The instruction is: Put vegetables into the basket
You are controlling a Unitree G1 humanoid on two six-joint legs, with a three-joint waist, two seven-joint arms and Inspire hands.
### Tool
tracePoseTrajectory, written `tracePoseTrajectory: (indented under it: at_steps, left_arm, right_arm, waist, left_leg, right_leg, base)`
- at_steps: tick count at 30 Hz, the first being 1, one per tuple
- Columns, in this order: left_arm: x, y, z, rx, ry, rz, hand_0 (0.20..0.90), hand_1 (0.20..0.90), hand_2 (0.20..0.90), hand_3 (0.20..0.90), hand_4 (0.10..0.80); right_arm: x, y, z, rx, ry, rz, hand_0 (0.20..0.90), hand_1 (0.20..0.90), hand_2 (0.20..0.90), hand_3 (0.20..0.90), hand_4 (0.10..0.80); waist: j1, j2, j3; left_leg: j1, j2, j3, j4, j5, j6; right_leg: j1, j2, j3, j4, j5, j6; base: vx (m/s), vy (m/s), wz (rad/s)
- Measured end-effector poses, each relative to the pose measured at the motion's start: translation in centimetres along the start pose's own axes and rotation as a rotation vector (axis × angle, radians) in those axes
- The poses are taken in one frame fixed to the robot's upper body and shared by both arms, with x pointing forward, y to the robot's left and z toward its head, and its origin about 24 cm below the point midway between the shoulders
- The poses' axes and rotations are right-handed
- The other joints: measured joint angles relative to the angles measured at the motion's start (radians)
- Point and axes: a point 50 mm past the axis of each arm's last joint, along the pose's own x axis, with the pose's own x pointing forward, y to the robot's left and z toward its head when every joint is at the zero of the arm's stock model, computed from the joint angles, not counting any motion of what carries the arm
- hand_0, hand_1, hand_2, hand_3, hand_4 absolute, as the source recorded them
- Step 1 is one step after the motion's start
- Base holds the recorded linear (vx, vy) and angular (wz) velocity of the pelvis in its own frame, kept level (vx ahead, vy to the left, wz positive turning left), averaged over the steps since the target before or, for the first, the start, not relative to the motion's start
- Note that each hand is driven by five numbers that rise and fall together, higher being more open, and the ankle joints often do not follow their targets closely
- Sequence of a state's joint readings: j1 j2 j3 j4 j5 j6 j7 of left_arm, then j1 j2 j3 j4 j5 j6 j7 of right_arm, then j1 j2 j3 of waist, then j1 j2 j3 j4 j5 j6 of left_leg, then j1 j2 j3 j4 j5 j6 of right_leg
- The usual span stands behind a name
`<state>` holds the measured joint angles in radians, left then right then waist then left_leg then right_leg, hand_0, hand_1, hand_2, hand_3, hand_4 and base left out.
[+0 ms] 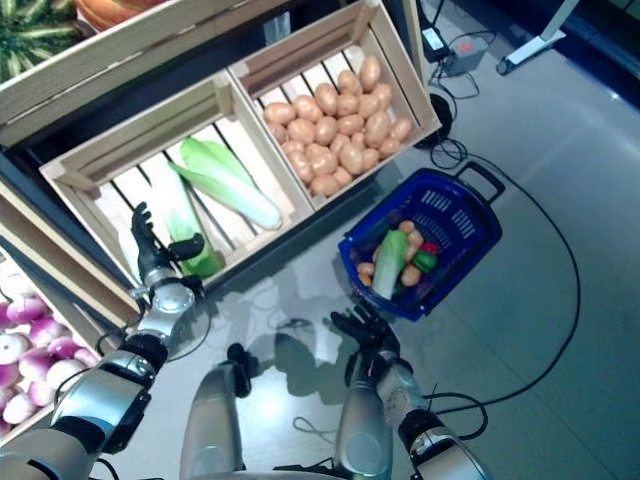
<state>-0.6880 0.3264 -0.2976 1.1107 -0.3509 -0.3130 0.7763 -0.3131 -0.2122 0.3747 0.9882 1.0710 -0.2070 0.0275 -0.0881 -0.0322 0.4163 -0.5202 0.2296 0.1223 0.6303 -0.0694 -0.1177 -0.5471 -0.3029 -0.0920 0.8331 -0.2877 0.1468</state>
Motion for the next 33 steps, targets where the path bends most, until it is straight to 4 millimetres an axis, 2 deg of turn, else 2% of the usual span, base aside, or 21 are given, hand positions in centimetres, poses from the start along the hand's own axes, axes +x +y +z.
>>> tracePoseTrajectory:
  at_steps: [11,15,22,33]
  left_arm:
    - [0.6,0.0,0.9,-0.022,0.002,0.027,0.9,0.9,0.9,0.9,0.8]
    - [1.3,0.0,2.1,-0.068,0.01,0.045,0.9,0.9,0.9,0.9,0.8]
    - [2.0,0.0,3.0,-0.182,0.069,0.034,0.9,0.9,0.9,0.9,0.8]
    - [4.7,0.8,8.0,-0.431,0.1,0.055,0.9,0.9,0.9,0.9,0.8]
  right_arm:
    - [0.7,0.6,1.7,-0.012,-0.051,0.011,0.9,0.9,0.9,0.9,0.8]
    - [1.0,1.2,2.7,-0.018,-0.077,0.029,0.9,0.9,0.9,0.9,0.8]
    - [1.0,1.3,3.7,-0.018,-0.109,0.028,0.9,0.9,0.9,0.9,0.8]
    - [1.1,2.0,7.2,0.064,-0.239,0.033,0.9,0.9,0.9,0.9,0.8]
  waist:
    - [-0.003,-0.002,0.011]
    - [-0.003,-0.006,0.036]
    - [-0.004,-0.011,0.064]
    - [-0.014,-0.028,0.093]
  left_leg:
    - [-0.092,0.015,-0.031,0.081,-0.013,-0.014]
    - [-0.143,0.018,-0.038,0.129,-0.024,-0.016]
    - [-0.213,0.025,-0.059,0.213,-0.052,-0.018]
    - [-0.395,0.034,-0.095,0.37,-0.08,-0.021]
  right_leg:
    - [-0.093,0.007,0.003,0.095,-0.031,-0.018]
    - [-0.14,0.006,0.009,0.137,-0.041,-0.019]
    - [-0.202,0.004,0.02,0.212,-0.066,-0.023]
    - [-0.378,0.01,0.047,0.36,-0.093,-0.035]
  base:
    - [0.0,0.01,0.0]
    - [0.038,0.029,0.0]
    - [0.003,0.005,0.0]
    - [-0.033,0.016,-0.01]
